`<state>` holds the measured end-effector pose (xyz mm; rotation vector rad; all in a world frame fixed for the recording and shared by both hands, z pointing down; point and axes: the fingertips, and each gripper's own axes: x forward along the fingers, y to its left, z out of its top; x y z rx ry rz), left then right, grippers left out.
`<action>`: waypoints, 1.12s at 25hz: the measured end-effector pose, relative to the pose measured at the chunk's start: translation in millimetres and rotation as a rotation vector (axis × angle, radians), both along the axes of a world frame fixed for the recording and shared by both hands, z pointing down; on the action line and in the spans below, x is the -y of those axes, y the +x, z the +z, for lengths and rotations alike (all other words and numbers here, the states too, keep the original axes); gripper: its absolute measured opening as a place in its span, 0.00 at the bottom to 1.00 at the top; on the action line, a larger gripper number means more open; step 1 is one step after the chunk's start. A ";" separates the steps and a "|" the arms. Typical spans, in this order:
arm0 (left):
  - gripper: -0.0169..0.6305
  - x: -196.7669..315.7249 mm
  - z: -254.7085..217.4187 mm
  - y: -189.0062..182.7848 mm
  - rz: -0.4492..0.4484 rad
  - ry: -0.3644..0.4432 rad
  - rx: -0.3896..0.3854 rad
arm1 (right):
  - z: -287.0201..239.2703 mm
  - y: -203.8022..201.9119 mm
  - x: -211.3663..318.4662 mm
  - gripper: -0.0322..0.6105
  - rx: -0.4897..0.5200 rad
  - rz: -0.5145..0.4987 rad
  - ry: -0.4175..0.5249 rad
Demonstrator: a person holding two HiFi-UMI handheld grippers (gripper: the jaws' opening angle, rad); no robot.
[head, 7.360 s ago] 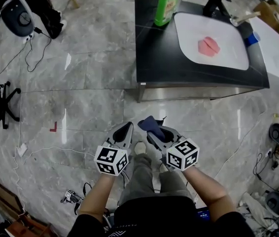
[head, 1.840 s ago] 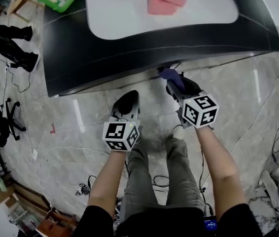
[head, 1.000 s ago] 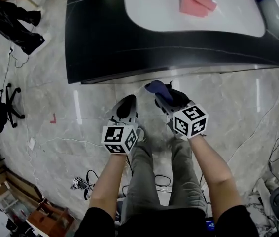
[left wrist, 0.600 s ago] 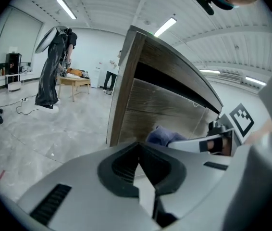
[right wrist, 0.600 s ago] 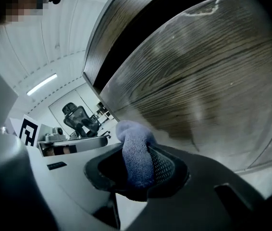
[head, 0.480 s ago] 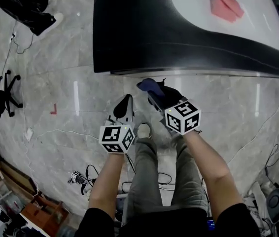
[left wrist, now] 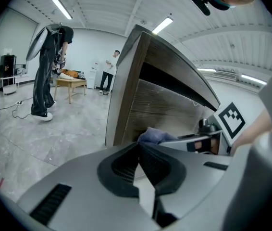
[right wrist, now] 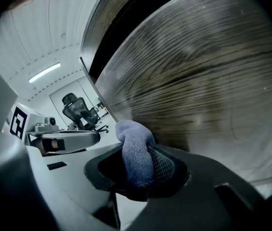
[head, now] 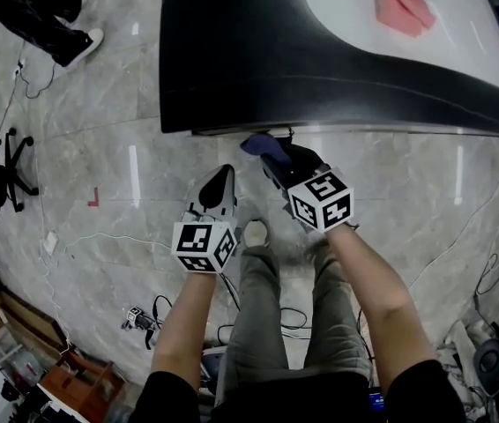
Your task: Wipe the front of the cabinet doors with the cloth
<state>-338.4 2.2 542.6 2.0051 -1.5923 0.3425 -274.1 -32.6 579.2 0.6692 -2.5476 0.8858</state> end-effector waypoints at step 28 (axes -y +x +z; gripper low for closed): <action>0.02 47.3 8.6 196.1 0.209 -0.005 -0.023 | 10.4 244.5 54.8 0.24 -0.034 0.302 0.004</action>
